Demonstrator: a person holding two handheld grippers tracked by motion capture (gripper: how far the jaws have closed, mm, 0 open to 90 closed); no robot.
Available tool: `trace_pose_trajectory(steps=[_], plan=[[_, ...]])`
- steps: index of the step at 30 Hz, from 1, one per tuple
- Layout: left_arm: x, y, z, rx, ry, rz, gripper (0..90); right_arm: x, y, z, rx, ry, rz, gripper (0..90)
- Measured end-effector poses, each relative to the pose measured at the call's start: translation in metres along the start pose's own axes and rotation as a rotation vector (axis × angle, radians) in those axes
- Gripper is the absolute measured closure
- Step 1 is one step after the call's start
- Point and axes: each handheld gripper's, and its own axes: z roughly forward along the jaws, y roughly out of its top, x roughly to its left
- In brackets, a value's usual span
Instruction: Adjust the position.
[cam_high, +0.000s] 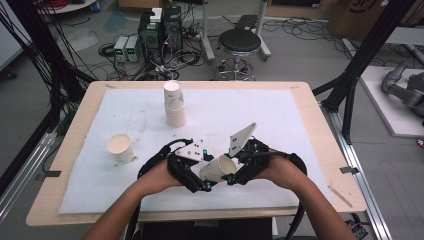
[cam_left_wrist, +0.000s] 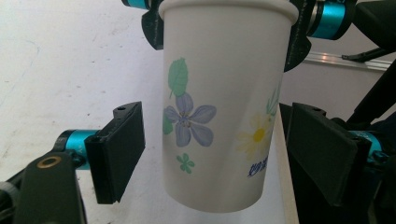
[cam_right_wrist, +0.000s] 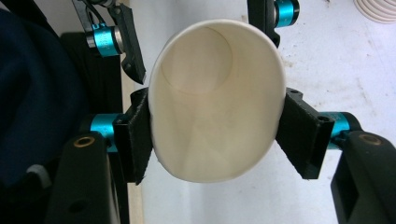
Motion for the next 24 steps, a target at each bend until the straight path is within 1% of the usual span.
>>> trace_pose_trajectory(steps=[3, 6, 7, 8, 11, 12, 14, 18, 22, 24], plan=[[0.001, 0.0, 0.001, 0.012, -0.002, 0.005, 19.9, 0.0, 0.004, 0.0, 0.009, 0.004, -0.015, 34.4], [0.001, 0.0, 0.003, 0.021, -0.005, 0.006, 21.4, -0.001, 0.006, -0.001, 0.022, -0.002, -0.027, 34.4], [0.001, 0.0, 0.003, 0.022, -0.01, -0.002, 22.0, 0.0, 0.006, -0.001, 0.025, 0.004, -0.026, 34.4], [0.002, 0.0, 0.004, 0.03, -0.015, 0.002, 22.5, 0.0, 0.007, -0.001, 0.028, 0.004, -0.027, 34.4], [0.002, 0.001, 0.006, 0.034, -0.02, -0.001, 23.9, 0.002, 0.009, 0.0, 0.057, 0.003, -0.033, 34.5], [0.002, 0.001, 0.007, 0.039, -0.023, -0.002, 23.9, 0.002, 0.009, 0.0, 0.057, 0.003, -0.033, 34.5], [0.002, 0.002, 0.009, 0.046, -0.028, -0.003, 25.5, 0.003, 0.011, 0.002, 0.081, 0.003, -0.044, 34.5], [0.002, 0.004, 0.012, 0.052, -0.039, -0.004, 27.7, 0.004, 0.014, 0.004, 0.105, 0.004, -0.06, 34.4], [0.002, 0.004, 0.014, 0.05, -0.054, 0.001, 31.9, 0.005, 0.015, 0.006, 0.12, 0.007, -0.063, 34.4], [0.002, 0.004, 0.015, 0.051, -0.066, 0.01, 35.5, 0.005, 0.015, 0.007, 0.125, 0.008, -0.064, 34.4]])
